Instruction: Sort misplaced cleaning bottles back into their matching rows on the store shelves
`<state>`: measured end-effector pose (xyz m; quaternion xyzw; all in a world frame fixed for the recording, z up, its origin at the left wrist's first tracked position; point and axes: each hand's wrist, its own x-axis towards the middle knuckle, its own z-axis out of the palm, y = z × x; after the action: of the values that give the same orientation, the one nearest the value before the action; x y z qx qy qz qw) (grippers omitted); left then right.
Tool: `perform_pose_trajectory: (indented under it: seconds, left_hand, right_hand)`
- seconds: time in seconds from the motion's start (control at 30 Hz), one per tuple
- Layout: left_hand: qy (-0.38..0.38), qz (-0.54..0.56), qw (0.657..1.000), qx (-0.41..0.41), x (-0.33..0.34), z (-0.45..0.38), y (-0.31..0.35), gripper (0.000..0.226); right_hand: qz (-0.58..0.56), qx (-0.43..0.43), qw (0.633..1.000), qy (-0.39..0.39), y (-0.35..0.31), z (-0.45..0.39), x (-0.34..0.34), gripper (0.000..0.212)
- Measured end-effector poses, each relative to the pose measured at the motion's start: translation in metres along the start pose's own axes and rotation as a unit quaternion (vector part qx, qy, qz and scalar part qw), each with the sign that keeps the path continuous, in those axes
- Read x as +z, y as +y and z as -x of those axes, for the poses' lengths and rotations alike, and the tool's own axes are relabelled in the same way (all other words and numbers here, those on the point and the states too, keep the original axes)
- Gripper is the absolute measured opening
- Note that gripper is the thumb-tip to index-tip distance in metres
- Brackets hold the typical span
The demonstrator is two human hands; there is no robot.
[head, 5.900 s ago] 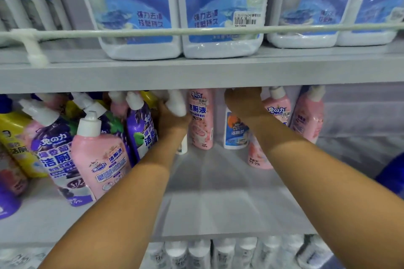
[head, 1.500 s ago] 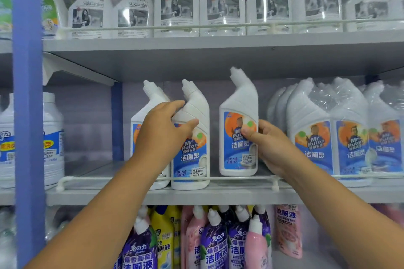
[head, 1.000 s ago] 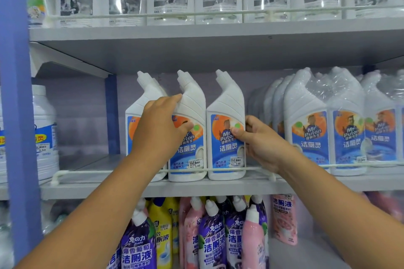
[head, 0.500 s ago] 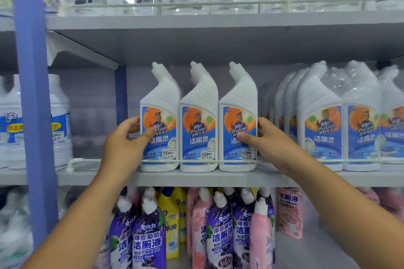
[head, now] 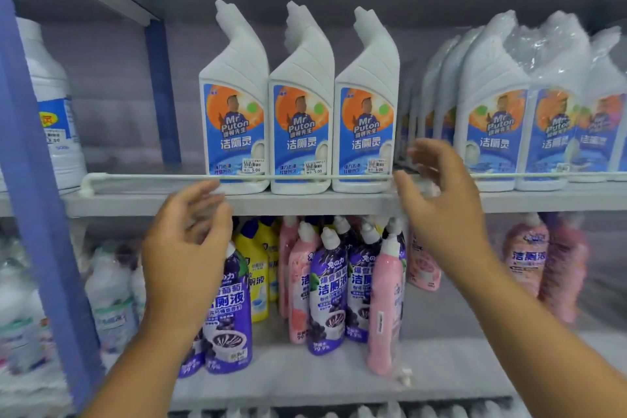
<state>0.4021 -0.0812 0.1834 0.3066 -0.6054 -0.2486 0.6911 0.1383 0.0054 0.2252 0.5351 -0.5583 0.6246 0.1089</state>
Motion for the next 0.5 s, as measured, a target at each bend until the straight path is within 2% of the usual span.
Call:
perform_pose_trajectory:
  seconds: [0.07,0.1,0.2,0.27,0.37,0.5]
  left_hand:
    - [-0.008,0.012,0.998,-0.067,0.006,0.040,-0.026,0.023]
    - [-0.024,0.020,0.993,-0.111,0.011,0.058,-0.042,0.023]
    - [-0.079,0.021,0.964,-0.251,0.032,0.104,-0.093,0.020]
    - [-0.114,0.006,0.941,-0.318,0.045,0.135,-0.122,0.016]
    - [-0.122,-0.011,0.925,-0.360,0.064,0.167,-0.149,0.021]
    - [-0.121,-0.016,0.923,-0.364,0.092,0.183,-0.163,0.024]
  right_hand:
    - [-0.038,0.023,0.998,0.047,0.018,0.045,-0.002,0.026]
    - [-0.050,0.062,0.996,0.048,0.032,0.065,0.000,0.023]
    - [-0.057,0.232,0.970,-0.046,0.083,0.114,0.016,0.032]
    - [-0.031,0.300,0.946,-0.120,0.112,0.137,0.026,0.046]
    - [-0.002,0.318,0.938,-0.137,0.140,0.153,0.034,0.064]
    - [-0.019,0.308,0.936,-0.167,0.166,0.151,0.039,0.078]
